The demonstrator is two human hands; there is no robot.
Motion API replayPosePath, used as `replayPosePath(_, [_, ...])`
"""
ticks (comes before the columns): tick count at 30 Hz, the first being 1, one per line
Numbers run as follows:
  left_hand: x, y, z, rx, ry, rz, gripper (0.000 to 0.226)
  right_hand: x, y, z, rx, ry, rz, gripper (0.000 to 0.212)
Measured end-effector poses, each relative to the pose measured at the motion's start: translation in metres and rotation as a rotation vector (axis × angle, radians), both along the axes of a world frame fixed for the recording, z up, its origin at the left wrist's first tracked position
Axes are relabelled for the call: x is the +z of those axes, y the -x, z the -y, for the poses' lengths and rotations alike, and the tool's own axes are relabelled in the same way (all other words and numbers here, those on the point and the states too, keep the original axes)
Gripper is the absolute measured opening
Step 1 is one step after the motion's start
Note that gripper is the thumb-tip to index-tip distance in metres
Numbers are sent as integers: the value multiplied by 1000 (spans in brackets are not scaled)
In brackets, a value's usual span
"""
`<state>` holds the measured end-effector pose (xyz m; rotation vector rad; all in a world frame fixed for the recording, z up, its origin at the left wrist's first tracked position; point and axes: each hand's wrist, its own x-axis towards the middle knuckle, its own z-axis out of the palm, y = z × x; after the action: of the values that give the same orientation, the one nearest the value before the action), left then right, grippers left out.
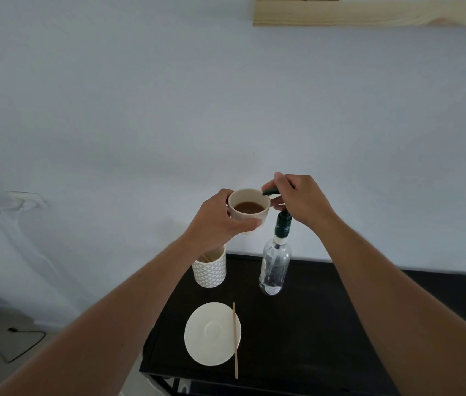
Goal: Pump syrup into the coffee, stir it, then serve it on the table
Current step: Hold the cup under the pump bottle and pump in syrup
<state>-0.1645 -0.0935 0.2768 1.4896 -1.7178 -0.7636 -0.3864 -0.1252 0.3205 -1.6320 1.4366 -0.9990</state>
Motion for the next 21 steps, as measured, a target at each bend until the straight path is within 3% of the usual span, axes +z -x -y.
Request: replayPosePath(21, [-5, -6, -2, -18, -35, -13, 73, -16, -4, -2, -40, 32, -18, 45])
